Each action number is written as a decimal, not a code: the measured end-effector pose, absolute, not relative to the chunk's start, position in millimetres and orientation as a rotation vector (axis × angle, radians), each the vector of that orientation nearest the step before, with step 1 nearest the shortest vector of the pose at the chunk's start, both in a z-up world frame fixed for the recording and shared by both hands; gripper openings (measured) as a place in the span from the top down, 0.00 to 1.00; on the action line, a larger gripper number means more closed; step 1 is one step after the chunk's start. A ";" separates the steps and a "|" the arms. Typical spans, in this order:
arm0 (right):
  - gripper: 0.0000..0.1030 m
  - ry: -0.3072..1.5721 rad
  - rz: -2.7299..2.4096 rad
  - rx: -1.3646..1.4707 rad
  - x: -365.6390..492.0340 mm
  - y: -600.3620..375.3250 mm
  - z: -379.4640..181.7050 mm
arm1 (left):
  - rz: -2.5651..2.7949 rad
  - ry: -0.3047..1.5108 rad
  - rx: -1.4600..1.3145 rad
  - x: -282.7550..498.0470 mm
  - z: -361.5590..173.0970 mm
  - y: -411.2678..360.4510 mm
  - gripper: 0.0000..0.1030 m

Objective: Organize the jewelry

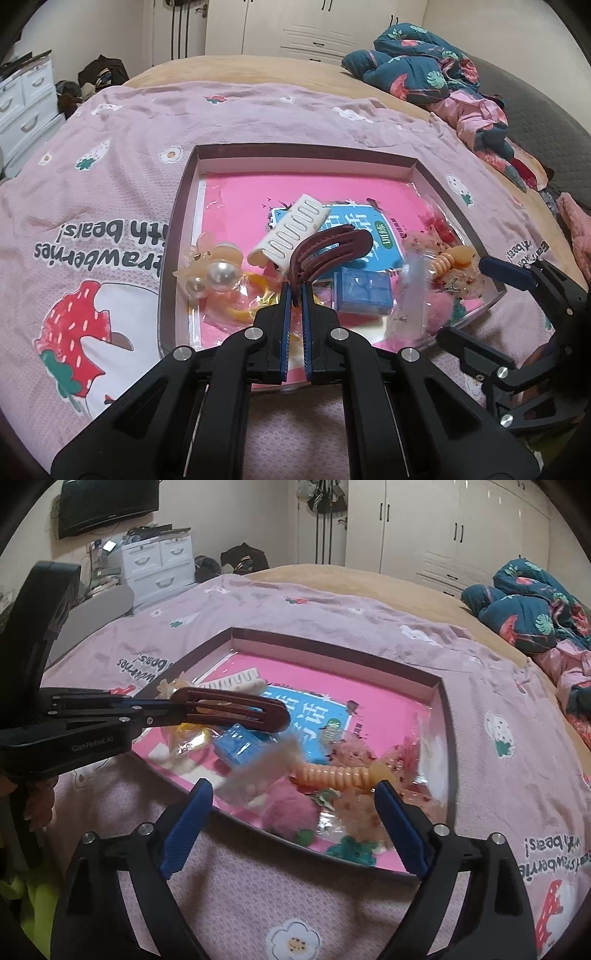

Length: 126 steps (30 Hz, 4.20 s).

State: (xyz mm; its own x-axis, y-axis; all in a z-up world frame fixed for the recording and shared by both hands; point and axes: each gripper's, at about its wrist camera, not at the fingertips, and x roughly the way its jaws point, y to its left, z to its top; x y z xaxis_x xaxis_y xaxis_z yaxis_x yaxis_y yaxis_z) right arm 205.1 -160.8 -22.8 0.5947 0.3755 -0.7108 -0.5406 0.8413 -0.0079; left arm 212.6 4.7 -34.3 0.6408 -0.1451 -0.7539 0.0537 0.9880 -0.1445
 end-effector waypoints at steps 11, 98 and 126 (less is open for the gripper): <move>0.11 0.750 0.494 -0.188 189.6 -188.5 -9.8 | -0.126 0.863 -0.100 203.1 -24.6 -4.7 0.91; 0.04 0.668 0.390 -0.014 76.8 -229.6 5.1 | -0.029 0.715 -0.151 59.1 9.5 -0.9 0.09; 0.04 0.678 0.397 -0.017 76.1 -227.6 2.7 | -0.011 0.724 -0.140 57.9 9.6 0.7 0.09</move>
